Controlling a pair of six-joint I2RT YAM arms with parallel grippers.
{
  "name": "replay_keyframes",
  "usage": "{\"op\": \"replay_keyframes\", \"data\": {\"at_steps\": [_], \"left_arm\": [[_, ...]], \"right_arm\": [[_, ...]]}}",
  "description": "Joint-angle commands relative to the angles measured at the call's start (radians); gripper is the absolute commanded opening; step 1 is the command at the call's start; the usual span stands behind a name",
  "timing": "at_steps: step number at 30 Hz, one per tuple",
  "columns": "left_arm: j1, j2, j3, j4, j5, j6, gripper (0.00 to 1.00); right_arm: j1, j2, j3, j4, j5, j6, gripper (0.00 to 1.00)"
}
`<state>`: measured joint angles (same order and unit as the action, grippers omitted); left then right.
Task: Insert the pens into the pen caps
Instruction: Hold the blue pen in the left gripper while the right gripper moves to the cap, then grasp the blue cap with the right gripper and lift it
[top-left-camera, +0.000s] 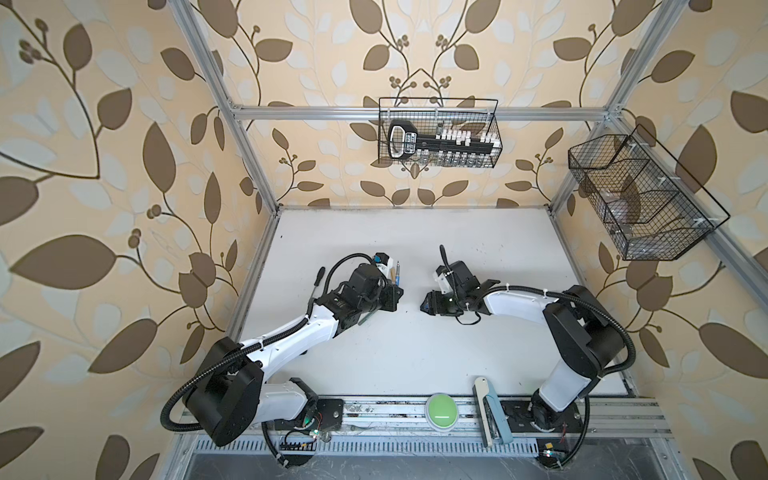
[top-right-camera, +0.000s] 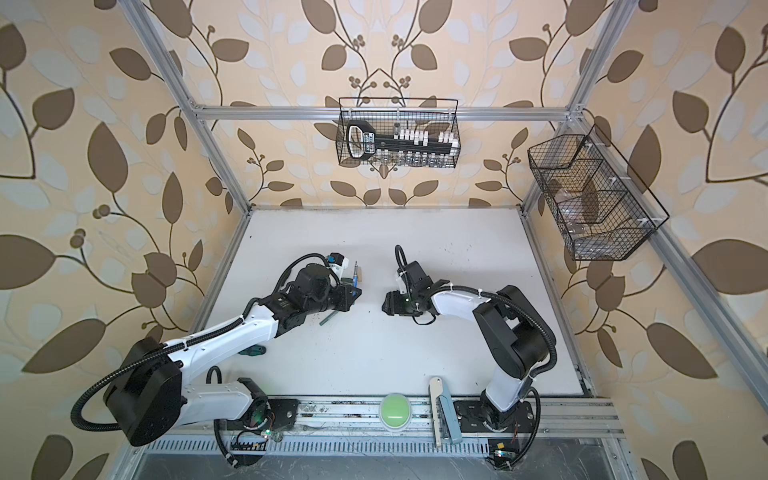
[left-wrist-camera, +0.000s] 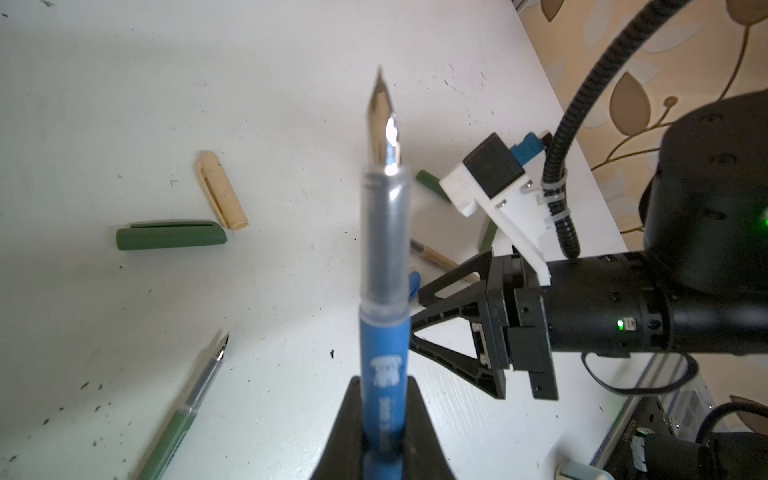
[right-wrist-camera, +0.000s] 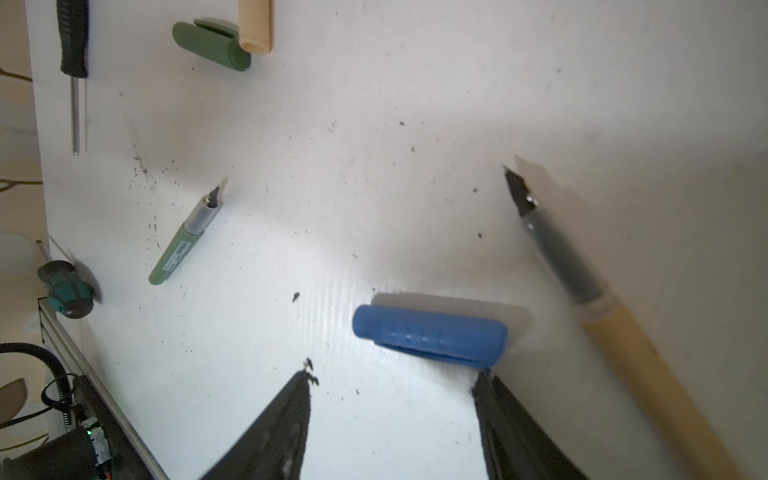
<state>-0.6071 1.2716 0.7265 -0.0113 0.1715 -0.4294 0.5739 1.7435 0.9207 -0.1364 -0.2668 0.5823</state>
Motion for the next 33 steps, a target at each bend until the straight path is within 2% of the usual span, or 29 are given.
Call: {"op": "replay_keyframes", "data": {"at_steps": [1, 8, 17, 23, 29, 33], "left_arm": [[0.008, -0.025, -0.009, 0.011, -0.028, 0.003, 0.07], [0.008, -0.028, -0.013, 0.011, -0.026, 0.003, 0.07], [0.009, -0.031, -0.015, 0.011, -0.032, 0.004, 0.07], [0.008, -0.040, -0.017, 0.004, -0.030, 0.004, 0.07], [0.009, -0.060, -0.032, -0.006, -0.036, 0.021, 0.07], [0.007, -0.064, -0.035, -0.009, -0.024, 0.036, 0.07]], "right_arm": [[-0.007, 0.051, 0.045, 0.010, -0.008, -0.010, 0.65], [-0.010, 0.110, 0.135, -0.030, 0.043, -0.057, 0.65], [0.022, 0.180, 0.205, -0.012, -0.031, -0.074, 0.65], [0.025, 0.169, 0.250, -0.179, 0.118, -0.113, 0.63], [0.046, 0.164, 0.317, -0.354, 0.201, -0.194, 0.60], [0.076, 0.216, 0.425, -0.453, 0.261, -0.241, 0.58]]}}
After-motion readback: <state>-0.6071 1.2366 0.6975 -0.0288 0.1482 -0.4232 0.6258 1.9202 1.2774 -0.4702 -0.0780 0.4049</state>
